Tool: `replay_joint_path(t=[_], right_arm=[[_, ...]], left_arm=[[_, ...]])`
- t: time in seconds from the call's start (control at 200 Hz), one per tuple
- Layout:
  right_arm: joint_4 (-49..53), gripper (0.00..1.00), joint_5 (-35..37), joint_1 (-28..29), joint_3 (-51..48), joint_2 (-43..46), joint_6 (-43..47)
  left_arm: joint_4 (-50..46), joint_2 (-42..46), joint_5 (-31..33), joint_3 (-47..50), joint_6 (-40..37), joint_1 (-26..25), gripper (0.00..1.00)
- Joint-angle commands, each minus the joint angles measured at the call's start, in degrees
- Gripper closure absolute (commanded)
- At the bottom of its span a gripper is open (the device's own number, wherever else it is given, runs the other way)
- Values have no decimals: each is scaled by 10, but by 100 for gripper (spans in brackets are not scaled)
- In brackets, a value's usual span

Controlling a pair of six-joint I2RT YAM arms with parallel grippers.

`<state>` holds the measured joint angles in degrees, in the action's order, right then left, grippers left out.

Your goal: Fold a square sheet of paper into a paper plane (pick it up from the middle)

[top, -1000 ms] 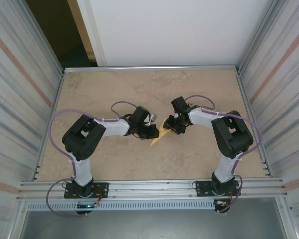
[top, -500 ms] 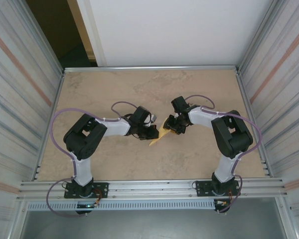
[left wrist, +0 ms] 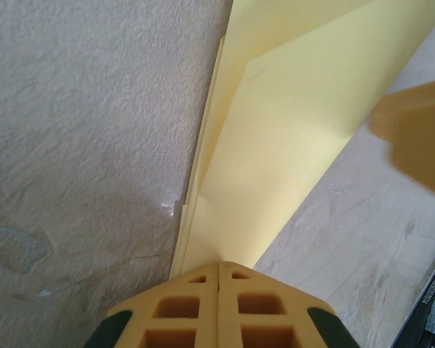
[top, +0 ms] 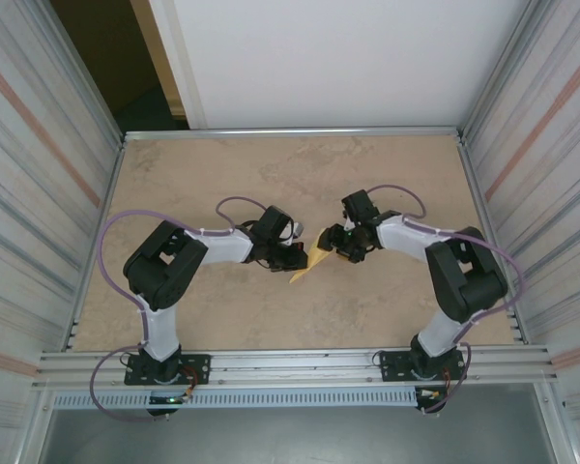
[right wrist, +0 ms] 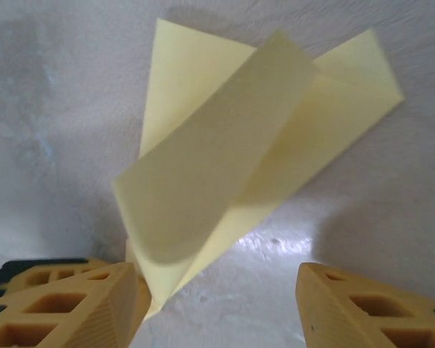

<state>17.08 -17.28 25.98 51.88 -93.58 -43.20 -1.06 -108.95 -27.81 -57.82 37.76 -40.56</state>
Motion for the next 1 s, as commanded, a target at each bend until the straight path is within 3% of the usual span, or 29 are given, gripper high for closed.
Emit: replay_joint_path(t=[0.0, 0.226, 0.401, 0.992], right_arm=[[-17, 45, -20, -2, -24, 59, 30], [-81, 66, -82, 11, -41, 56, 36], [-114, 74, -104, 16, -21, 5, 31], [-112, 78, -117, 3, 14, -83, 44]], left_arm=[[-39, -19, 18, -2, 3, 3, 95], [-34, -15, 22, 1, 13, 3, 95], [-28, -11, 20, 6, 29, 5, 95], [31, -1, -20, 36, 79, 18, 95]])
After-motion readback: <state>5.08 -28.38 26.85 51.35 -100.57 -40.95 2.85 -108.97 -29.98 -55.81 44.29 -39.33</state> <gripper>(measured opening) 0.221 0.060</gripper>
